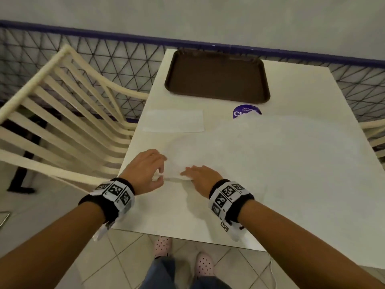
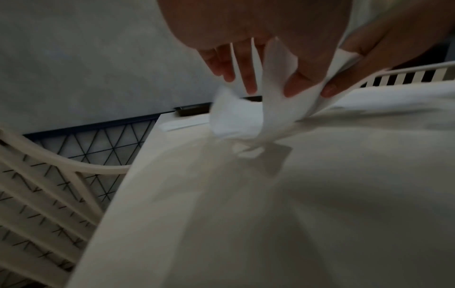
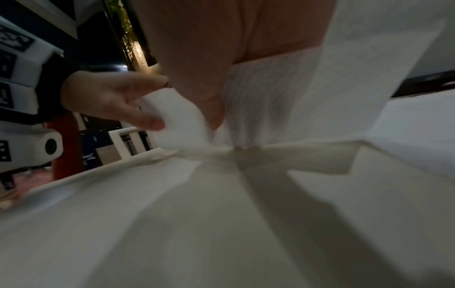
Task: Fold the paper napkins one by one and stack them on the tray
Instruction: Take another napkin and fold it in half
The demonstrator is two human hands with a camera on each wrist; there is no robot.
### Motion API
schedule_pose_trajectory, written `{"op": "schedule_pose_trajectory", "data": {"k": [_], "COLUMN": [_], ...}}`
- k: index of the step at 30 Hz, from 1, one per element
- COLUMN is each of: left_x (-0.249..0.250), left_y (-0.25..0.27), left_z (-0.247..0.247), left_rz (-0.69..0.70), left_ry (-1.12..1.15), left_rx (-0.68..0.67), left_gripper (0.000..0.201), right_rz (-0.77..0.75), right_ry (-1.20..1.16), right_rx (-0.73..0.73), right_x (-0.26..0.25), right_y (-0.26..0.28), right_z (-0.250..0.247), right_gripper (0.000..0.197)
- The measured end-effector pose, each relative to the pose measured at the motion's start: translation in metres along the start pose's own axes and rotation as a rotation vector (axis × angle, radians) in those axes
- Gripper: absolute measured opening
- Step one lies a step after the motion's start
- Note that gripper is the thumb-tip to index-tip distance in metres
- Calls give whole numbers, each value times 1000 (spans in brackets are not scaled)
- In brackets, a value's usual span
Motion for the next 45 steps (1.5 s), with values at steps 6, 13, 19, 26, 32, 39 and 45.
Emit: {"op": "schedule_pose_trajectory", "data": {"k": [6,13,19,26,32,39,45], "left_x": [-12,-55,-88,-102,-108,-108,-111], "left_y": [20,23,32,21,22,22,22], "left_z": [13,39,56,66,72,67,67], "left_rz": [-18,-449,-824,-1007,-1091,-1143,-1152], "left_ry": [-51,384,753,1084,1091,1043,959], "left_rx": [-30,-275,-361,-324,-399,-411,-413], "left_gripper": [37,26,18,7,23,27,28], "right_rz": [-4,97,250,433,537,578,572], "right_ry": [-90,-265,-175,-495,-500,-443,-366], "right_rx": [-102,19,-41,103,104,156,131], "right_x": [-17,20,44,76,89,91,88], "right_y": [-7,-2,-14,-35,-42,-49,-55], "right_z": [15,-9,-31,-37,-33,-40,-43], "right_gripper": [39,29,31,32,35,51,55]}}
Point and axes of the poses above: each hand's wrist, its own y-axis away from the middle knuckle, its own z-axis out of the palm, x = y × z, the point moved 9 cm from there along -y, towards the middle knuckle, and after that the axes turned 5 degrees about -z, right-handed, at the moved point
